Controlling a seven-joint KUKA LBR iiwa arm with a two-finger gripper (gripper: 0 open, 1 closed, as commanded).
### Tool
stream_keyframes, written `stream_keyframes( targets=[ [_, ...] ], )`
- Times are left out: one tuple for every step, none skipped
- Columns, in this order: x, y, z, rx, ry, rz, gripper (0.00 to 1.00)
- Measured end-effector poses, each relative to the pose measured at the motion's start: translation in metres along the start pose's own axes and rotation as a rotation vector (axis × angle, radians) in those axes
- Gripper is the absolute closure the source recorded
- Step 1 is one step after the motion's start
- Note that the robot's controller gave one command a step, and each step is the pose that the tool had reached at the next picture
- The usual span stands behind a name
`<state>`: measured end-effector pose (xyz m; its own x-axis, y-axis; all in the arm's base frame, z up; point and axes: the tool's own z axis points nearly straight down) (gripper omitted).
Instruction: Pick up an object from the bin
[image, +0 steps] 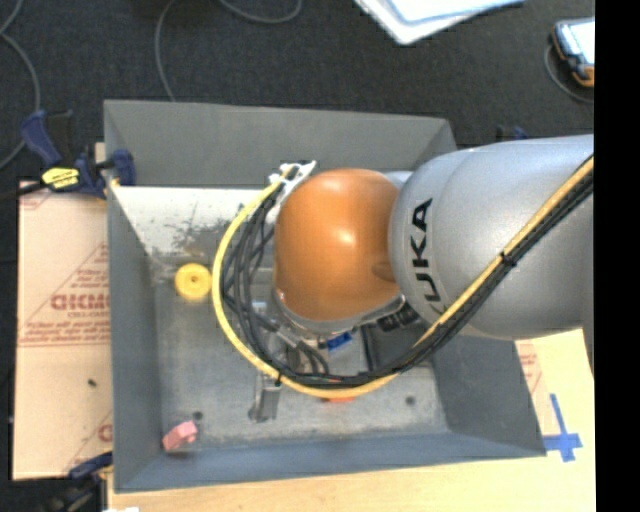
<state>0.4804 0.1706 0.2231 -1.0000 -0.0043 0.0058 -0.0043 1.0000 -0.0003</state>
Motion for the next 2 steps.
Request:
stream_keyframes(
  targets=[
    [-0.002, -0.001, -0.004, -0.002, -0.008, 0.005, 0.0],
    [-0.001, -0.032, 0.086, 0.002, 0.007, 0.013, 0.0]
  ],
)
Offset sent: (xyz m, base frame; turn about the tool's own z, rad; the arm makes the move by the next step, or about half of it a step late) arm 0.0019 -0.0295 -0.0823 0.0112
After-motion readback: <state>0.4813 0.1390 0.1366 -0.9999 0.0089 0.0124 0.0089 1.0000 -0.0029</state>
